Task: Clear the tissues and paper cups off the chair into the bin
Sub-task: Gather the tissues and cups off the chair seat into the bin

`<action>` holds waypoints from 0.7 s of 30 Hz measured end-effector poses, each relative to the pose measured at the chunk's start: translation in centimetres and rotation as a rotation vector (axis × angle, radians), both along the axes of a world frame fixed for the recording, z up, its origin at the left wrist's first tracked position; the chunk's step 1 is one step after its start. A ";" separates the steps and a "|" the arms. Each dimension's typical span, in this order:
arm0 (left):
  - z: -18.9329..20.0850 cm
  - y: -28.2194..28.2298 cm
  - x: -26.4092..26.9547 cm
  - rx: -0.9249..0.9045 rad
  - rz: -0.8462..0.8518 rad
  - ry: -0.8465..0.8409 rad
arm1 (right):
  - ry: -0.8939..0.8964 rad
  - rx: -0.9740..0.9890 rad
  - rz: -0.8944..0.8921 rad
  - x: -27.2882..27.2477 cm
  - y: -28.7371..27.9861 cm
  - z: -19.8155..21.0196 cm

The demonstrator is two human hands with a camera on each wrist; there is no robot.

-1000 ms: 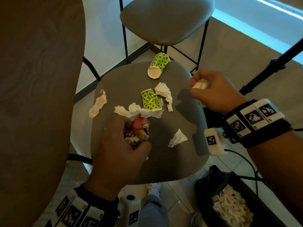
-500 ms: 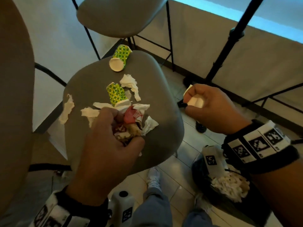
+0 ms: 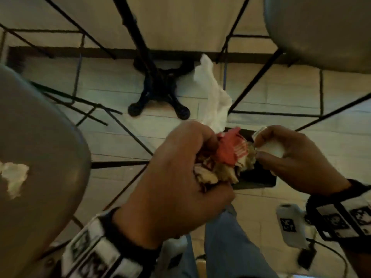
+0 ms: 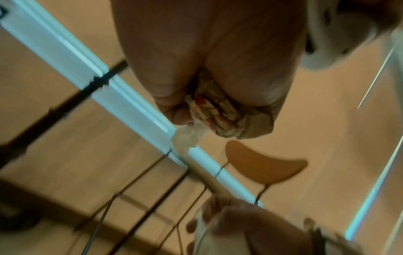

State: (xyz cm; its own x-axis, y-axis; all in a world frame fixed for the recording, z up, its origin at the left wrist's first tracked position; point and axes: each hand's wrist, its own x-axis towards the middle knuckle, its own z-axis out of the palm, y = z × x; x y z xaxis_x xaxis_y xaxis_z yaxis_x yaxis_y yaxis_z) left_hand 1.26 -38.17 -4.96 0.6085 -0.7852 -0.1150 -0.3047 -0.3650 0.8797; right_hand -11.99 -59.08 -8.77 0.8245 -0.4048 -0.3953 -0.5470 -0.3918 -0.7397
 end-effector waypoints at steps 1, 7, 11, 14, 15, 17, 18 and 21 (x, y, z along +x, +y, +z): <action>-1.3 -1.7 -1.1 0.026 -0.081 -0.038 | 0.052 -0.002 -0.045 -1.5 -0.9 -1.8; -17.5 -9.2 -4.6 0.340 -0.304 0.139 | 0.301 0.101 -0.280 -7.6 -5.0 -14.8; -26.0 -12.4 -5.6 0.513 -0.229 0.268 | 0.479 0.358 -0.505 -9.7 -5.8 -24.7; -30.8 -13.5 -6.0 0.626 -0.163 0.347 | 0.513 0.616 -0.770 -9.8 -5.8 -29.7; -31.5 -13.6 -6.1 0.657 -0.174 0.372 | 0.494 0.693 -0.861 -9.3 -5.7 -30.2; -32.7 -13.1 -6.2 0.677 -0.197 0.437 | 0.410 0.844 -1.034 -8.3 -5.4 -30.7; -33.2 -12.6 -6.2 0.692 -0.200 0.461 | 0.382 0.904 -1.101 -7.9 -5.2 -30.7; -33.6 -10.9 -5.8 0.814 -0.170 0.490 | 0.401 0.949 -1.163 -7.5 -4.9 -30.2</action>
State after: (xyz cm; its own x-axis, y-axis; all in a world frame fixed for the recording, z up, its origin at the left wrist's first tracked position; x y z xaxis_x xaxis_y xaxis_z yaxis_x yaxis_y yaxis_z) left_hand -4.50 -49.04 -38.57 0.2334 -0.4259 -0.8742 -0.0757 -0.9042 0.4203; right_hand -19.46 -63.93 -38.95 0.0264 -0.2060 -0.9782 -0.4222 0.8847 -0.1977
